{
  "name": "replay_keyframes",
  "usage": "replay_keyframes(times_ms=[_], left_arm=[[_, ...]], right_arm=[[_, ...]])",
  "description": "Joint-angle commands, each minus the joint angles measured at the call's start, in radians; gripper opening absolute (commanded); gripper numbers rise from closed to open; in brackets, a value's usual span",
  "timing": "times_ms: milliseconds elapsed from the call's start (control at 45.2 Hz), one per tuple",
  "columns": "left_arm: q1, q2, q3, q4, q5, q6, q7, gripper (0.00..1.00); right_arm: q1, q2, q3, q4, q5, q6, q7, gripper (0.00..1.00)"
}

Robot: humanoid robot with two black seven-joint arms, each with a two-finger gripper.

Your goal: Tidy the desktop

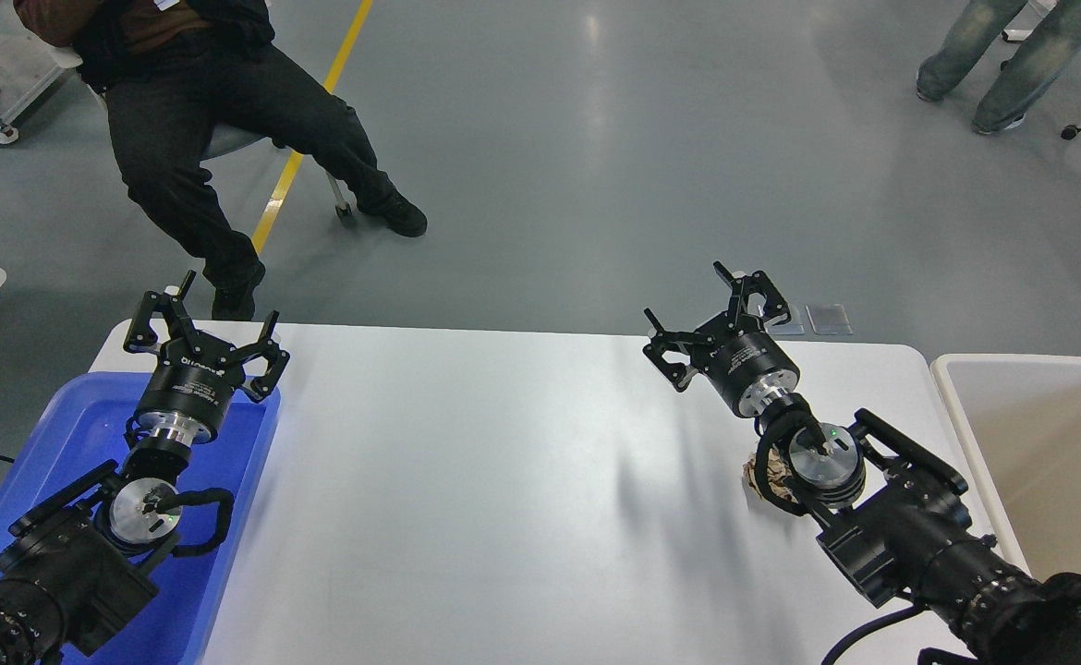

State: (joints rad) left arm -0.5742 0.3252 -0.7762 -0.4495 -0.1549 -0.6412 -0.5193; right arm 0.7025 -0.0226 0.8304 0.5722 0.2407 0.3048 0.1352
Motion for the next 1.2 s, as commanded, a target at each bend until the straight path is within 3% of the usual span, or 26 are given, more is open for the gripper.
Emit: replay_keyframes(times_ms=[0,1173], left_arm=[[0.000,0.000,0.000,0.000,0.000,0.000,-0.001,1.00],[0.000,0.000,0.000,0.000,-0.002,0.000,-0.001,1.00]], right_arm=[[0.006,0.000,-0.002,0.003,-0.003,0.004,0.000,1.00],[0.026,-0.036,-0.027,0.003,-0.078,0.004,0.004,1.00]])
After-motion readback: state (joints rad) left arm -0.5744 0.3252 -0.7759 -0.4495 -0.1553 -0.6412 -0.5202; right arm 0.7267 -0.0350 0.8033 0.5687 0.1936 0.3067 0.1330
